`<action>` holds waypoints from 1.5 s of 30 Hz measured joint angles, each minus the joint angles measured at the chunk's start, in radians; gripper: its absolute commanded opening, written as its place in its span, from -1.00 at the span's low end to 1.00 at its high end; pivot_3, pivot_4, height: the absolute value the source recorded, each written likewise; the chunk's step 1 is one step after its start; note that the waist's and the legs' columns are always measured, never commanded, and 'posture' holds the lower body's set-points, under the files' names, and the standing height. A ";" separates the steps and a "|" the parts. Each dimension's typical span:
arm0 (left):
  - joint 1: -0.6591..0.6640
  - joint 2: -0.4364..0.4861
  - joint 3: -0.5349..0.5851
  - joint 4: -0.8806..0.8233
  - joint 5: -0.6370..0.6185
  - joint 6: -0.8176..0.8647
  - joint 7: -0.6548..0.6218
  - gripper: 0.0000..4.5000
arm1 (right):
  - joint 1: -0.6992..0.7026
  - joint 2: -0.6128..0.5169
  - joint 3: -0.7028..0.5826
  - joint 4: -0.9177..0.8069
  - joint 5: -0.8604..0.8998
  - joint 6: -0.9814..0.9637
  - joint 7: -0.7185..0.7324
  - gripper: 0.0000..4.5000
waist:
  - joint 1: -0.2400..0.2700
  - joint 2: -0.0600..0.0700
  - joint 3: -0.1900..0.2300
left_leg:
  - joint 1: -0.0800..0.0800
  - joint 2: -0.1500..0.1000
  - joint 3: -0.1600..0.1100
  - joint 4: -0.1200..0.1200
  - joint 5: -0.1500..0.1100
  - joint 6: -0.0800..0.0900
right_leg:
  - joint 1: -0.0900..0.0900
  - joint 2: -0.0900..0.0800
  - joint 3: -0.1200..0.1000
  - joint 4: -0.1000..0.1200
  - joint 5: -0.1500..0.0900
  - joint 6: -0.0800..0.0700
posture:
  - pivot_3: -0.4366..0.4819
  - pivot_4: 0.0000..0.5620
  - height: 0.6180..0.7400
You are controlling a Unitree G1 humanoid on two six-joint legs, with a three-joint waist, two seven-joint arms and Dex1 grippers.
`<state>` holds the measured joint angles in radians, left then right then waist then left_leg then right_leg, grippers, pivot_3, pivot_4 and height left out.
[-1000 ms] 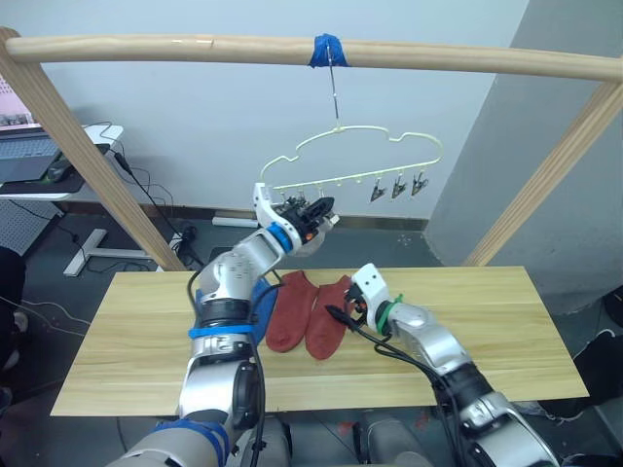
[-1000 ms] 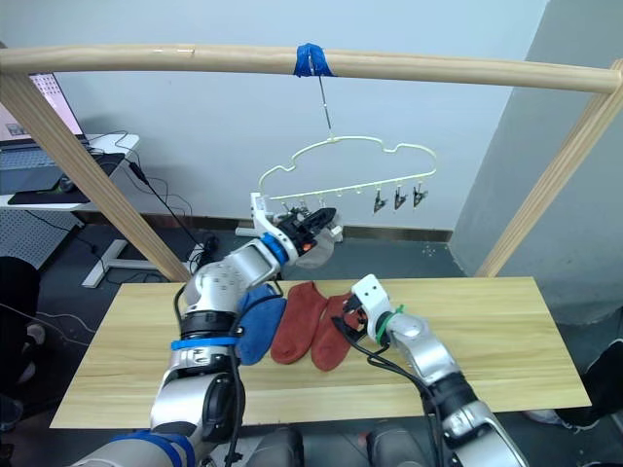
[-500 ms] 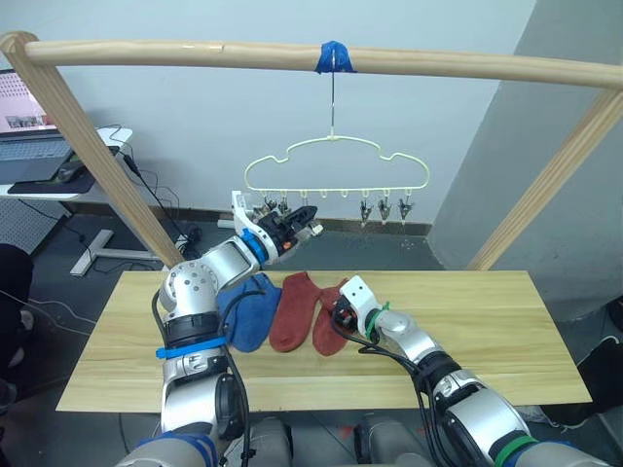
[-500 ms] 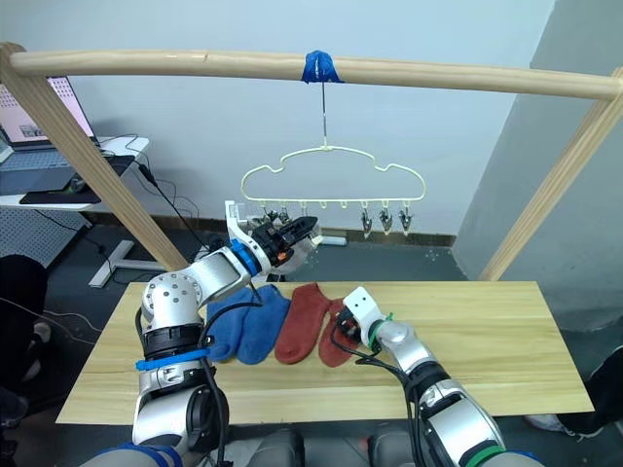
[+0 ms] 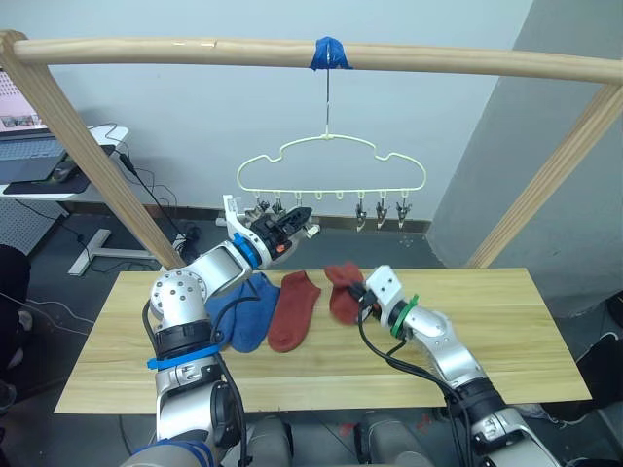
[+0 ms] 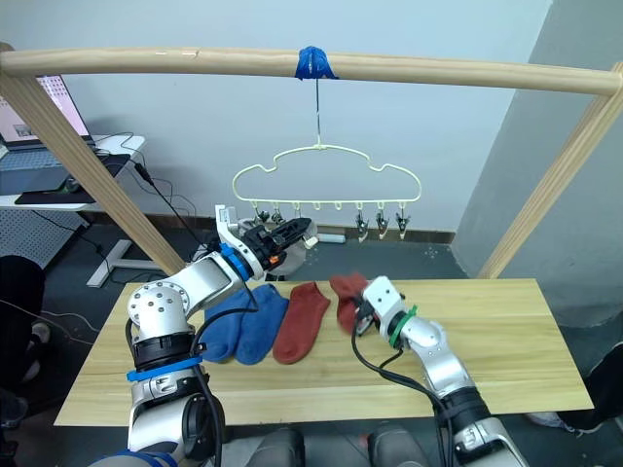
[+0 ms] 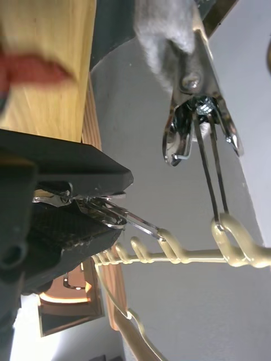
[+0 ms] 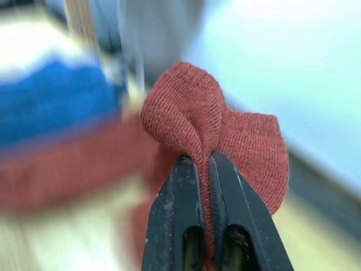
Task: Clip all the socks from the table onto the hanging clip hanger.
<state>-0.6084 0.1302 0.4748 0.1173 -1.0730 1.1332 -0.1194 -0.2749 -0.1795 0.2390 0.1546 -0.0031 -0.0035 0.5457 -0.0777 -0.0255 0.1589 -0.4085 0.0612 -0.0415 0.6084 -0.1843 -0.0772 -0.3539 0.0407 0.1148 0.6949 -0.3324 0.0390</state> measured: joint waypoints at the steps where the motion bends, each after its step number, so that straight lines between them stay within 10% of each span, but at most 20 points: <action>1: -0.001 0.000 0.006 0.005 -0.013 0.005 0.007 -0.86 | 0.013 -0.006 0.000 -0.054 0.004 0.012 0.001 -0.99 | 0.001 0.000 0.000 | 0.000 0.000 0.000 0.000 0.000 0.000 | 0.000 0.000 0.000 -0.001 0.000 0.000 | 0.02 -0.44 1.00; 45: -0.026 0.032 -0.014 0.058 -0.102 -0.007 0.043 -0.86 | 0.046 0.023 -0.001 -0.286 0.063 0.166 -0.052 -0.99 | 0.006 0.000 0.003 | -0.009 0.000 0.001 -0.002 -0.002 -0.003 | -0.004 -0.001 0.000 -0.014 0.000 0.000 | -0.02 -0.43 1.00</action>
<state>-0.6341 0.1621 0.4609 0.1758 -1.1747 1.1260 -0.0762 -0.2289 -0.1565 0.2379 -0.1310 0.0596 0.1628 0.4940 -0.0717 -0.0254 0.1615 -0.4170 0.0616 -0.0407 0.6065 -0.1862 -0.0798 -0.3576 0.0402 0.1151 0.6812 -0.3323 0.0389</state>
